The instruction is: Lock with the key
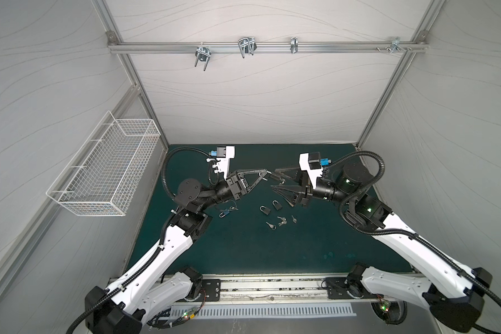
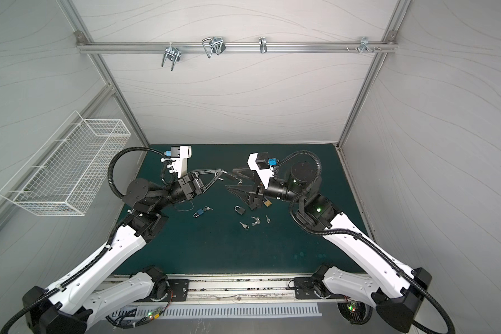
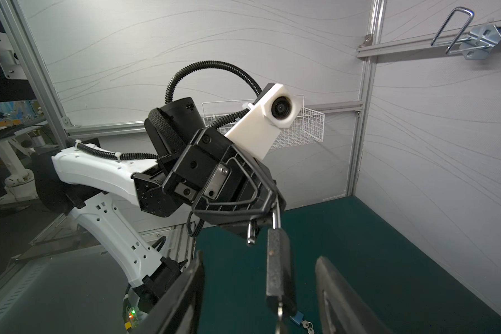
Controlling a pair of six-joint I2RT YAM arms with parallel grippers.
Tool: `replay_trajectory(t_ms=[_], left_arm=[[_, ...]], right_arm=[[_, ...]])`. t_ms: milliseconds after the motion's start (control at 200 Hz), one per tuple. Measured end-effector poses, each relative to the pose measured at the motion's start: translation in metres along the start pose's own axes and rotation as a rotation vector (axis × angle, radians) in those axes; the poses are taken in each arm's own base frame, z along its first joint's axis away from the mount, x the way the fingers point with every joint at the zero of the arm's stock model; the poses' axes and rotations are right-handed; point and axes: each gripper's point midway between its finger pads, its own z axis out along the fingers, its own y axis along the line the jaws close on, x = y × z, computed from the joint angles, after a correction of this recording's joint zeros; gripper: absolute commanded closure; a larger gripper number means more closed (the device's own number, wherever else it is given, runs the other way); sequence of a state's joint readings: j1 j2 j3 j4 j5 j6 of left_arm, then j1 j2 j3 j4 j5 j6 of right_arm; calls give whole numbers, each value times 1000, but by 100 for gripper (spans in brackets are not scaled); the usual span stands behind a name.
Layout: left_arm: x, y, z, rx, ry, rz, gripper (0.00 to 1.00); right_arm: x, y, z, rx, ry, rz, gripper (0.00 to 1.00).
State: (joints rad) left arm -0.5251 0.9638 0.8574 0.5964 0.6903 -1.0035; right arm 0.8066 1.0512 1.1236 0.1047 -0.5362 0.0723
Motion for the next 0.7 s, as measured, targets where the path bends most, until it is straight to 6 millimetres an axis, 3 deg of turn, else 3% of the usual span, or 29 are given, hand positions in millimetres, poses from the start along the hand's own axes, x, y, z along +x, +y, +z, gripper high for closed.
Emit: replay_trajectory(t_ms=[460,700], left_arm=[[1,-8,-2,17,-1,9,100],[2,-10,-2,21,1,10,100]], right_arm=[[6,-5,7,-6,9,119,72],[4,-5,7,-3,1,141,65]])
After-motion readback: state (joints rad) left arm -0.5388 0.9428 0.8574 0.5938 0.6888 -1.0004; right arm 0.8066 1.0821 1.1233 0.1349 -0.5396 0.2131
